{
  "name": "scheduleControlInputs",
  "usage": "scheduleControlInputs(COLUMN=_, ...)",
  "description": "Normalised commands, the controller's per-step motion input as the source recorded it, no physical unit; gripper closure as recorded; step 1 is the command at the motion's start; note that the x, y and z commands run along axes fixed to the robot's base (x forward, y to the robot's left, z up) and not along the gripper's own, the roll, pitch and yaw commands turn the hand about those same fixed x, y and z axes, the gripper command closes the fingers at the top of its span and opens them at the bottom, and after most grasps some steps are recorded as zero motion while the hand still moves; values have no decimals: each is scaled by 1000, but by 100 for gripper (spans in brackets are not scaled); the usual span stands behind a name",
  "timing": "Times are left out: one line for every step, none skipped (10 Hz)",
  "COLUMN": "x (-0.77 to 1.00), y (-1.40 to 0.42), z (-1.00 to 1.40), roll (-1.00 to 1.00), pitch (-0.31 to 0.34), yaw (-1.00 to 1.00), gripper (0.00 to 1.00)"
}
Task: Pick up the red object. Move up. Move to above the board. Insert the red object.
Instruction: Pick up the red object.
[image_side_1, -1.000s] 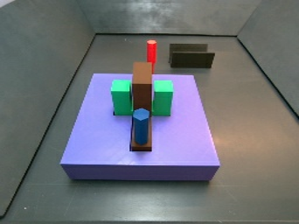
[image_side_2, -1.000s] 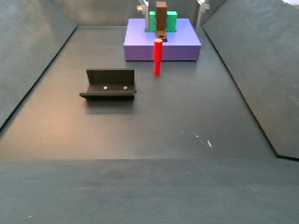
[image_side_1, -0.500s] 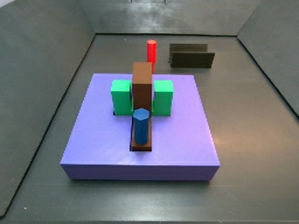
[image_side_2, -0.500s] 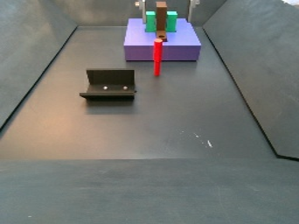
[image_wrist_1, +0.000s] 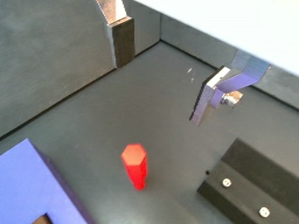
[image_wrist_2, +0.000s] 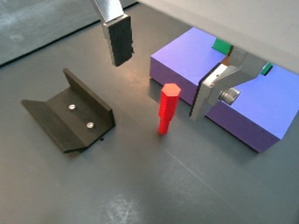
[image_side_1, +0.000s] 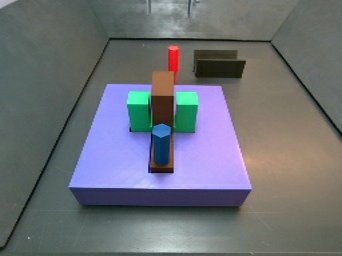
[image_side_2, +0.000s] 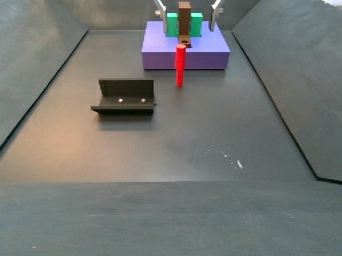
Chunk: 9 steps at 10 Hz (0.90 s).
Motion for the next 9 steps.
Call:
scheduleControlInputs(x=0, y=-177, z=-206, roll=-140, pitch=-39, yaw=43, gripper=0)
scheduleControlInputs(x=0, y=-197, z=-174, roll=-130, pitch=-33, yaw=40, gripper=0)
scheduleControlInputs(x=0, y=-249, z=-126, roll=-109, pitch=-3, yaw=49, gripper=0)
scheduleControlInputs(x=51, y=-291, z=-114, roll=-89, pitch=0, yaw=31, gripper=0)
scheduleControlInputs(x=49, y=-286, z=-120, roll=-87, pitch=-6, yaw=6, gripper=0)
scheduleControlInputs(x=69, y=-169, z=-117, roll=-81, pitch=-26, yaw=0, gripper=0)
scheduleControlInputs(x=194, y=-103, z=-71, roll=-94, pitch=-40, yaw=-46, gripper=0)
scheduleControlInputs(x=300, y=-37, z=-66, roll=-116, pitch=-67, yaw=-103, gripper=0)
scheduleControlInputs(x=177, y=0, z=-120, roll=-14, pitch=-54, yaw=-80, gripper=0)
